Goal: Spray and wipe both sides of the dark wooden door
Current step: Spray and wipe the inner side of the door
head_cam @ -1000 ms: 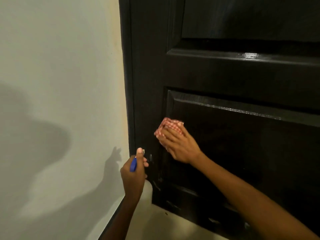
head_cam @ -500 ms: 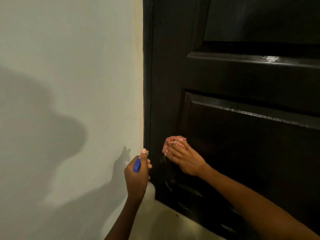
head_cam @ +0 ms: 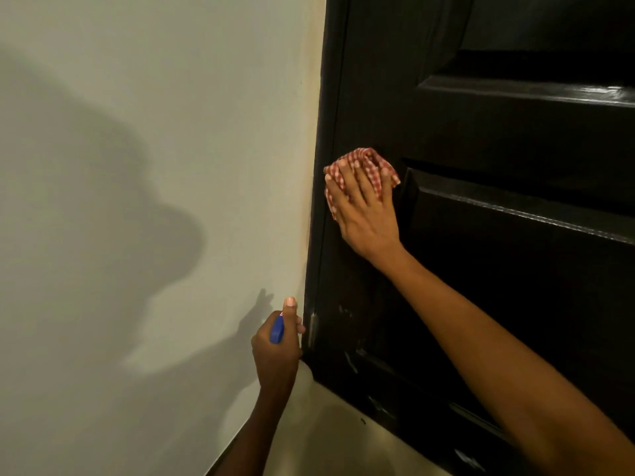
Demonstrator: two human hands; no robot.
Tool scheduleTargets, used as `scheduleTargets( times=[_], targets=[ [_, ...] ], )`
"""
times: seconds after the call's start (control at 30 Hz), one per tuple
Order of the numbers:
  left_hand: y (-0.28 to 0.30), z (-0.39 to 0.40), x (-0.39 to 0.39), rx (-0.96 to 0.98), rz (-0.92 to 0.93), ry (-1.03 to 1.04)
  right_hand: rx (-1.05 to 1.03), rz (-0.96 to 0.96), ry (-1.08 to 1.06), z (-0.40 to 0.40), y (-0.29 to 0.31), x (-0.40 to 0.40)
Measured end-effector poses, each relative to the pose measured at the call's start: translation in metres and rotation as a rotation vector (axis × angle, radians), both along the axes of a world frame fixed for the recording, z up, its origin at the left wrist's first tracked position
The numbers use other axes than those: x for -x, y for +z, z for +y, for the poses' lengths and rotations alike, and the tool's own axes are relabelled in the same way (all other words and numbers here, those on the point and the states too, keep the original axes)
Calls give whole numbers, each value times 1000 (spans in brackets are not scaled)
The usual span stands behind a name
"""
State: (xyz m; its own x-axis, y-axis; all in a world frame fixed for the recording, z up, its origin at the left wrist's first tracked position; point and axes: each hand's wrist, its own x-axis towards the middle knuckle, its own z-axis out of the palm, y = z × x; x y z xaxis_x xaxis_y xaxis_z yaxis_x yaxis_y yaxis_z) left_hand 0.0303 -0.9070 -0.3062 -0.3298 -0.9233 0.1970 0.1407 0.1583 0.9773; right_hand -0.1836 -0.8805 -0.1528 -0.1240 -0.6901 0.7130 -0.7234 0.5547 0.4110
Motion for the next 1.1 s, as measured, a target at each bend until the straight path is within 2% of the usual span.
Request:
scheduleTargets(
  times=[0.13,0.3,0.47,0.53,0.6,0.67,0.77,0.83,0.97,1.1],
  targets=[
    [-20,-5,5,-52,18,-90,-235,-33,6,8,-90,1],
    [-74,-7,1,-135,-38,-192,-510,-129,4,30,-240,2],
    [-135,0,-6,-116,-96,-268,-830,-85,-6,35,-378,8],
    [-163,6,-15,-120,-156,-288,-998,-93,-62,40,-418,4],
    [-188,13,-29,-157,-181,-258,-1084,2,-62,42,-449,0],
    [-206,16,-40,-190,-161,-225,-1065,64,-71,39,-470,-7],
    [-230,21,-51,-207,-162,-204,-851,55,-232,36,-468,-15],
    [-240,24,-52,-224,-156,-198,-740,-23,-113,37,-466,-12],
    [-240,25,-36,-235,-163,-206,-493,-178,-21,29,-410,-11],
    [-217,8,-11,-170,-129,-196,-274,-202,-38,24,-354,-6]
  ],
)
